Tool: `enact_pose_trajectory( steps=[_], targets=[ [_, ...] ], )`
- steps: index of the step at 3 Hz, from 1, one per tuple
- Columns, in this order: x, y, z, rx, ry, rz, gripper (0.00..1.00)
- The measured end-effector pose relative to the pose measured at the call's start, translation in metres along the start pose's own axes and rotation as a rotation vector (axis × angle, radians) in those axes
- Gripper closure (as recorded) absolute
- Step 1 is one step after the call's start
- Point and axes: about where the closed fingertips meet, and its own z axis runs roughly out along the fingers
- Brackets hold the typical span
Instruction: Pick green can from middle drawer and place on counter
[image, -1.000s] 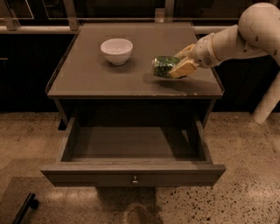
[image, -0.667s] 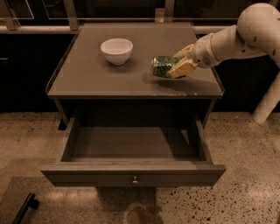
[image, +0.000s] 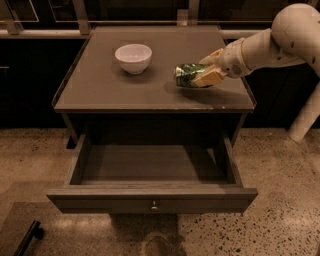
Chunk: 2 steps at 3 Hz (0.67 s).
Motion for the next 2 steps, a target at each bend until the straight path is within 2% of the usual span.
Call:
enact_pose_trajectory(
  steps=[1, 2],
  targets=[
    [0.0000, 0.0000, 0.0000, 0.000, 0.000, 0.000, 0.00],
    [0.0000, 0.0000, 0.0000, 0.000, 0.000, 0.000, 0.00]
  ],
)
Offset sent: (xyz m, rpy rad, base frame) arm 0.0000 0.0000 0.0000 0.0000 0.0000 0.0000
